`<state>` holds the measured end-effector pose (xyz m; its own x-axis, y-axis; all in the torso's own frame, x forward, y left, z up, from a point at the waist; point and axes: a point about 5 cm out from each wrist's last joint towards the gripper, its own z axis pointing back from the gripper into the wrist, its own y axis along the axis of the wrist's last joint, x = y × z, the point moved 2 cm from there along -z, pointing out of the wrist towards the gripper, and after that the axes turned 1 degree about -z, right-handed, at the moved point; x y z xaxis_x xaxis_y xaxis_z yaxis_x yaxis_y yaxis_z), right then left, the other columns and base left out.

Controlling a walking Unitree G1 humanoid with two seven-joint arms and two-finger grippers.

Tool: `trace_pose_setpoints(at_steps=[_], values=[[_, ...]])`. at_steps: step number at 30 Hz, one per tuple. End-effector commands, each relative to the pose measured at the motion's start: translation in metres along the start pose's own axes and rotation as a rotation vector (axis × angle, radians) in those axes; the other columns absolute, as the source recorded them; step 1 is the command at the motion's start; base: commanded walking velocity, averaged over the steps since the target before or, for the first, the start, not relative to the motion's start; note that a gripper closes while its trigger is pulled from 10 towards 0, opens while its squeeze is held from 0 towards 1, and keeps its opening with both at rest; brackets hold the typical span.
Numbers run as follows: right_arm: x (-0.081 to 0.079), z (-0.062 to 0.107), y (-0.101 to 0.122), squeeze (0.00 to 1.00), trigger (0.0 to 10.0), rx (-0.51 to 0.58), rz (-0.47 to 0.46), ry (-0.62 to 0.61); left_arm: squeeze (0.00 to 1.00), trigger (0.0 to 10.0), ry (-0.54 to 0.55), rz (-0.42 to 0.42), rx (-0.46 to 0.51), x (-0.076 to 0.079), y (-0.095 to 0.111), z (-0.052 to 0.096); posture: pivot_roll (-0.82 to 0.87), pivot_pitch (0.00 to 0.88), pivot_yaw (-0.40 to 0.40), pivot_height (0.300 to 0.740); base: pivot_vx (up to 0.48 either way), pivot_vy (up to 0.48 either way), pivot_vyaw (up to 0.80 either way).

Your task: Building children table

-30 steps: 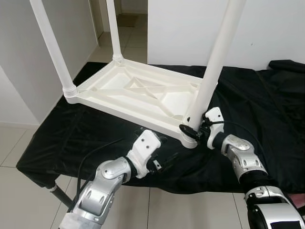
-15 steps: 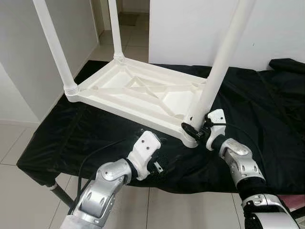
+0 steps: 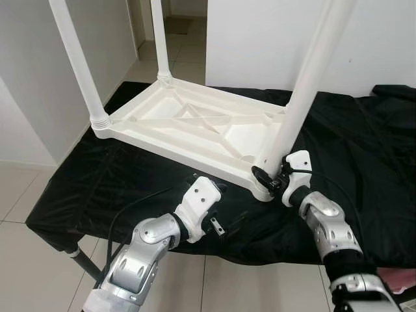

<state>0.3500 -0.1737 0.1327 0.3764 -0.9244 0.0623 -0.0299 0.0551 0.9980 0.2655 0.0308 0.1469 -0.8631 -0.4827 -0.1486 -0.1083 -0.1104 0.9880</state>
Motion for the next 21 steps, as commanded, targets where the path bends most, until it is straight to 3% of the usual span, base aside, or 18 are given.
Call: trace_pose_setpoints(at_steps=[1, 6, 8, 9, 14, 16, 20, 21], values=[[0.008, 0.005, 0.0, 0.0, 10.0, -0.002, -0.003, -0.081, 0.0, 10.0, 0.054, -0.016, -0.005, -0.005, 0.0, -0.002, -0.03, 0.0, 0.026, 0.74, 0.0, 0.0, 0.0], [0.001, 0.01, 0.0, 0.0, 10.0, 0.02, -0.01, -0.249, 0.0, 10.0, 0.041, -0.029, -0.002, -0.006, 0.002, -0.003, -0.05, 0.0, 0.047, 0.74, 0.0, 0.0, 0.0], [0.002, 0.017, -0.008, 0.0, 10.0, 0.001, -0.033, -0.459, 0.0, 10.0, 0.042, -0.021, 0.0, -0.008, 0.002, -0.003, -0.06, 0.0, 0.052, 0.74, 0.0, 0.0, 0.0], [-0.007, 0.018, -0.011, 0.0, 10.0, -0.009, -0.035, -0.52, 0.0, 10.0, 0.043, -0.016, -0.001, -0.009, 0.001, -0.003, -0.07, 0.0, 0.065, 0.74, 0.0, 0.0, 0.0], [-0.025, 0.015, -0.013, 0.0, 10.0, -0.019, -0.041, -0.526, 0.0, 10.0, 0.039, -0.011, 0.0, -0.007, 0.0, -0.003, -0.07, 0.0, 0.065, 0.74, 0.0, 0.0, 0.0], [-0.037, 0.01, -0.015, 0.0, 10.0, -0.03, -0.099, -0.561, 0.0, 10.0, 0.028, -0.016, -0.002, -0.006, 0.0, -0.005, -0.06, 0.004, 0.063, 0.74, 0.0, 0.0, 0.0], [-0.05, 0.005, -0.01, 0.0, 10.0, -0.021, -0.129, -0.542, 0.0, 10.0, 0.028, -0.016, 0.0, -0.006, 0.001, -0.005, -0.06, 0.006, 0.064, 0.74, 0.0, 0.0, 0.0], [-0.05, 0.004, -0.006, 0.89, 10.0, 0.0, -0.13, -0.536, 0.0, 10.0, 0.034, -0.016, 0.0, -0.007, 0.001, -0.004, -0.05, 0.007, 0.059, 0.74, 0.0, 0.0, 0.0]])
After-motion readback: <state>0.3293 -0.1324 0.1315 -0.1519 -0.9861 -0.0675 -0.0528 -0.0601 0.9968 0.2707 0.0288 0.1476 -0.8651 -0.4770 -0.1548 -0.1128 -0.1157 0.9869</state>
